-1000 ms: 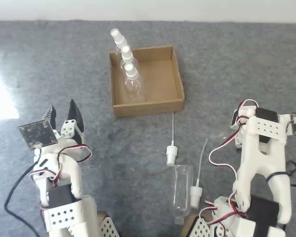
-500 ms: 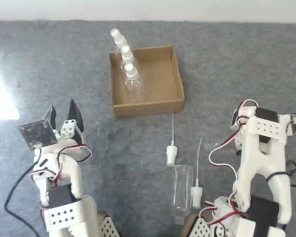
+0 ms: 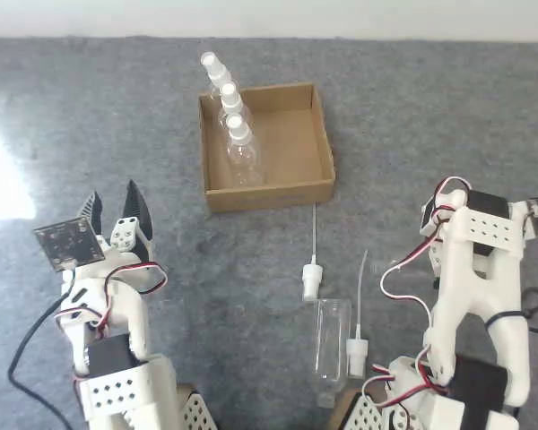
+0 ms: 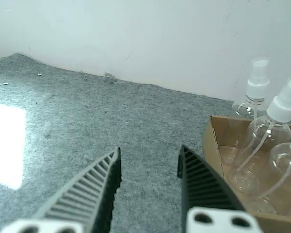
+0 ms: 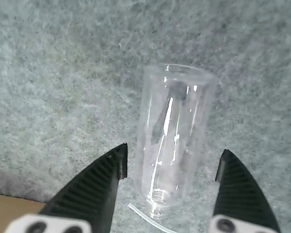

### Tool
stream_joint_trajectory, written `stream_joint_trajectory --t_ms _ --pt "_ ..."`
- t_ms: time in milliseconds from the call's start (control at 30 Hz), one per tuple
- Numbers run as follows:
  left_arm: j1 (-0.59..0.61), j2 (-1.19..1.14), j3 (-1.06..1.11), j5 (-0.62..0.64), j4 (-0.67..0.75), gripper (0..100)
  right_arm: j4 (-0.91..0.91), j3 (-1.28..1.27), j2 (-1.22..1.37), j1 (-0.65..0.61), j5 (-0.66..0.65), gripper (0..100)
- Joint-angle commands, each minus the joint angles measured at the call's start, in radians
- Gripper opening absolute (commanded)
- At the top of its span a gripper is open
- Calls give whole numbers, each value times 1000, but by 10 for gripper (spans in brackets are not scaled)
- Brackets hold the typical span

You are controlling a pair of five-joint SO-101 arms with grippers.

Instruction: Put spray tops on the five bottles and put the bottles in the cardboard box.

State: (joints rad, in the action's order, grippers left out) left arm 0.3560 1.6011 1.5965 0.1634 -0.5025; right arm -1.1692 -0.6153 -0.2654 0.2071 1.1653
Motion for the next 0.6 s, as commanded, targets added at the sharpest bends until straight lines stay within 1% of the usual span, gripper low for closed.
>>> stream_joint_trajectory --t_ms 0,167,200,333,567 --pt "5 -6 -13 -12 28 181 -13 64 -59 -7 -38 183" --pt "5 -6 -13 -12 28 181 -12 64 -59 19 -150 13" --pt "5 -6 -13 -12 28 181 -10 64 -59 27 -176 2" --pt "5 -6 -13 -12 28 181 -47 97 -59 41 -259 16" --pt "6 -6 -13 -12 28 181 -252 238 -59 47 -348 6"
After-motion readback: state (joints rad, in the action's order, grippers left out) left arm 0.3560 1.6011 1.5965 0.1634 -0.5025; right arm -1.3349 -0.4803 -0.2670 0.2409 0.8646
